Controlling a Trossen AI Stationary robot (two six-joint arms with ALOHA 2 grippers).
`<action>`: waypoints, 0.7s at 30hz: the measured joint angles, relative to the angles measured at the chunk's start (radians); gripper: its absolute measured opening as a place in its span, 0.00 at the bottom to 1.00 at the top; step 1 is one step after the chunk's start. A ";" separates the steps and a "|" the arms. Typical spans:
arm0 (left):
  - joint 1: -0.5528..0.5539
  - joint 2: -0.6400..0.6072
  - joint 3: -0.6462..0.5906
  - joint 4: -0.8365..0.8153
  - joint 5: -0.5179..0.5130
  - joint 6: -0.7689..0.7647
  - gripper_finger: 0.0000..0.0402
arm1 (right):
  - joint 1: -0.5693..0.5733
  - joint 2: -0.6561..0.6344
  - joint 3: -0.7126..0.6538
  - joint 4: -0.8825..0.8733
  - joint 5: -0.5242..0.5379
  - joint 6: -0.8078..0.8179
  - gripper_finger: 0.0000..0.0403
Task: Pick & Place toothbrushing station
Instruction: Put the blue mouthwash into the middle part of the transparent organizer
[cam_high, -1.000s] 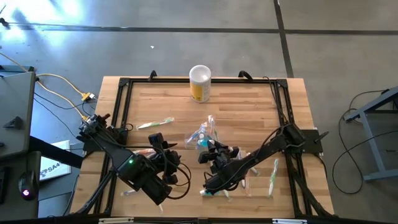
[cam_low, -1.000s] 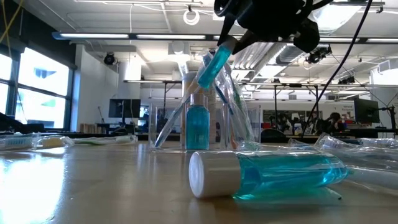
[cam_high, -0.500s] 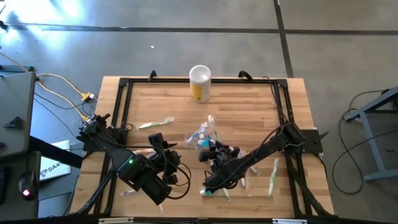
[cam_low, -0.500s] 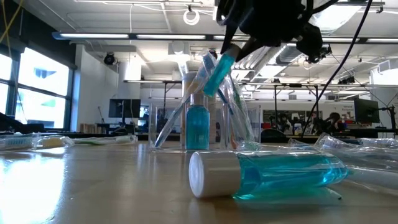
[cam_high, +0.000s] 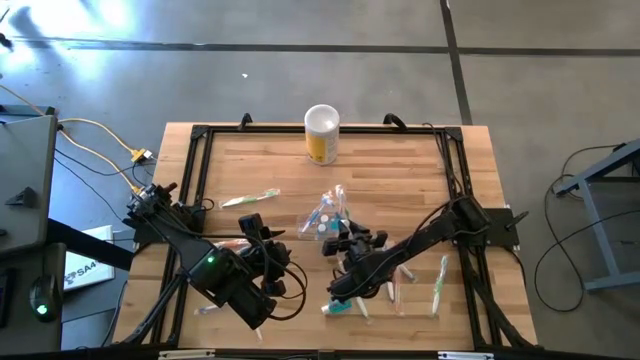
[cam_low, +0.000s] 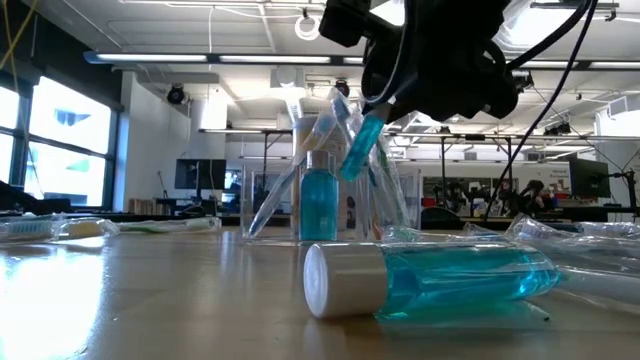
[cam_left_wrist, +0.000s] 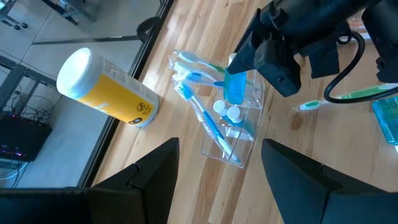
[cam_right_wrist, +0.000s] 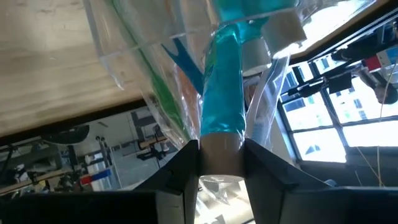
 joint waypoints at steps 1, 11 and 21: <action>0.000 0.000 0.000 0.000 -0.001 0.000 0.55 | -0.004 0.000 0.000 0.008 -0.005 -0.012 0.23; 0.000 0.000 0.000 0.000 0.000 0.000 0.55 | -0.036 0.000 0.000 0.088 -0.053 -0.089 0.23; 0.000 0.000 0.000 0.000 0.006 0.000 0.55 | -0.065 0.000 -0.001 0.144 -0.111 -0.092 0.32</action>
